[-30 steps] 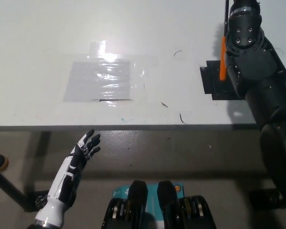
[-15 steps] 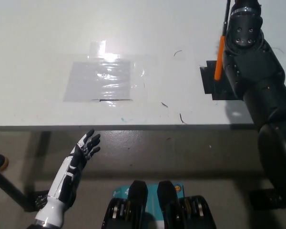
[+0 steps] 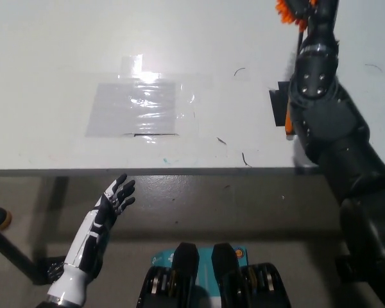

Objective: The robot uses it right hand to pick up an extended orange duster kept in the middle of the desk and presses its handle against the desk to collapse it

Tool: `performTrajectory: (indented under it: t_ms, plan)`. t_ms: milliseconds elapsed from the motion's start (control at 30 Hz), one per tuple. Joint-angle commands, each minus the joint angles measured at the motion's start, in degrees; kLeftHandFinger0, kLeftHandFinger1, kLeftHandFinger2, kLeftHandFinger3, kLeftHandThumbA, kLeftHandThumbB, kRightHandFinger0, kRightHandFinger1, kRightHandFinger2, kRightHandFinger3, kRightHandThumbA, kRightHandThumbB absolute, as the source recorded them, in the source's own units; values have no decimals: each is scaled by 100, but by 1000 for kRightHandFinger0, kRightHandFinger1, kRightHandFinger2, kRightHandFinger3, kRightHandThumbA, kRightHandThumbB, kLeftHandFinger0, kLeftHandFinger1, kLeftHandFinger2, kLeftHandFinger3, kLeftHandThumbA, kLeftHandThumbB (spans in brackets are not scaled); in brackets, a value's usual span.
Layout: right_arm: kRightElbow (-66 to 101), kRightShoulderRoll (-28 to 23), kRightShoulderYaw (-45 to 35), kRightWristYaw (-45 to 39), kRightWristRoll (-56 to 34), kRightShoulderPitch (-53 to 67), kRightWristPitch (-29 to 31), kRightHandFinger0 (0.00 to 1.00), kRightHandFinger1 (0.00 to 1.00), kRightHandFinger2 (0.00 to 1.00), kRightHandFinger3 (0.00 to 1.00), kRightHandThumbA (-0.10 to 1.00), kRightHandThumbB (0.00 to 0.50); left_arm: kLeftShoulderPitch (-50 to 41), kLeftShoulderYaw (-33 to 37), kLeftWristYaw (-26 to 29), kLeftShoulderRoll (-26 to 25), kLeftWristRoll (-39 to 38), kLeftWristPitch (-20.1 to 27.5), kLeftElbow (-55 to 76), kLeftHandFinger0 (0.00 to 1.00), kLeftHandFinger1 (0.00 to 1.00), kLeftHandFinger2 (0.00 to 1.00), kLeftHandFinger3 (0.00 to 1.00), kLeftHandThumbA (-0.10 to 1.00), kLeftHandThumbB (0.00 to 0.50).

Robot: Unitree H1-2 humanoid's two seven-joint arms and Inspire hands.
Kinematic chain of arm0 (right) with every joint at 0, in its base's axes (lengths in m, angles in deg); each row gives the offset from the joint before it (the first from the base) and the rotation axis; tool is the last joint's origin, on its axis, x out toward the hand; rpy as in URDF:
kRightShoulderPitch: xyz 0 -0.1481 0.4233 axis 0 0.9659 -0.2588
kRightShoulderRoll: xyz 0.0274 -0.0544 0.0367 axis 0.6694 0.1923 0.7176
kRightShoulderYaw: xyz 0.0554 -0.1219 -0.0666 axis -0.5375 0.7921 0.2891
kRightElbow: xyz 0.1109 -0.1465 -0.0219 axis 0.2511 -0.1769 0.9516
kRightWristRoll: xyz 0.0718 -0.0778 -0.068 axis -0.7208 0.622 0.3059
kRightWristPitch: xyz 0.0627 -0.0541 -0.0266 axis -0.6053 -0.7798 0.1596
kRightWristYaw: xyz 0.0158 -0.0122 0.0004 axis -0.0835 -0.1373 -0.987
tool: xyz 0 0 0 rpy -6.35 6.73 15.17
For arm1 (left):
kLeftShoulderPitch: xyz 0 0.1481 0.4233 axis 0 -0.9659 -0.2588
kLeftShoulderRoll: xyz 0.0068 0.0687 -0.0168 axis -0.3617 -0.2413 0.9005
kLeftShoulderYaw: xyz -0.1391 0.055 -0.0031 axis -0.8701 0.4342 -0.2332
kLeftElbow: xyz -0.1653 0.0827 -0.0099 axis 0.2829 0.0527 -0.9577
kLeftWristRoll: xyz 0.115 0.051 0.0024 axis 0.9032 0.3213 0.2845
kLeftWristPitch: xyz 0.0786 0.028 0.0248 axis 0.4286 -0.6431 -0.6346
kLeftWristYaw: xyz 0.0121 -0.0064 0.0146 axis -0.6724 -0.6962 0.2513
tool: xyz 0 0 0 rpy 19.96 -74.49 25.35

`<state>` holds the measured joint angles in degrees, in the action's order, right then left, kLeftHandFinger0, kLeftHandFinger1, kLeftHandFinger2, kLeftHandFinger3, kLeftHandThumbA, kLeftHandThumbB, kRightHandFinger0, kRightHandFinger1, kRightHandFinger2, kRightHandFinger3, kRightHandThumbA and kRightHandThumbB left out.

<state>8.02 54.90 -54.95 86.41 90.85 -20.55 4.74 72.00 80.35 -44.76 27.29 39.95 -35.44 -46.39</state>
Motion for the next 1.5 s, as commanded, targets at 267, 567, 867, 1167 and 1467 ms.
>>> performTrajectory:
  t_ms: [267,567,867,1167,1467]
  plan:
    - [-303,87,317,652,74,-146,310,0,20,335,455,-100,116,67,-39,-84,-29,-47,265,54,1000,1000,1000,1000,1000,196]
    - [-1170,-3,162,-414,-207,246,309,0,103,412,482,-100,130,93,-39,-81,-48,-33,216,91,1000,1000,1000,1000,1000,223]
    - [-1378,-391,87,-1881,-411,929,-669,0,202,487,255,-100,122,92,-35,-128,-98,-79,190,86,1000,1000,1000,1000,1000,213]
    - [-1338,-698,234,-2523,-317,1110,-1574,0,22,335,154,-100,138,83,-29,-114,-83,-51,232,47,1000,1000,1000,1000,1000,214]
    - [-466,-870,-412,-2775,-930,495,-1023,0,203,535,405,-100,108,121,-16,-102,-52,-34,239,15,1000,1000,1000,1000,1000,216]
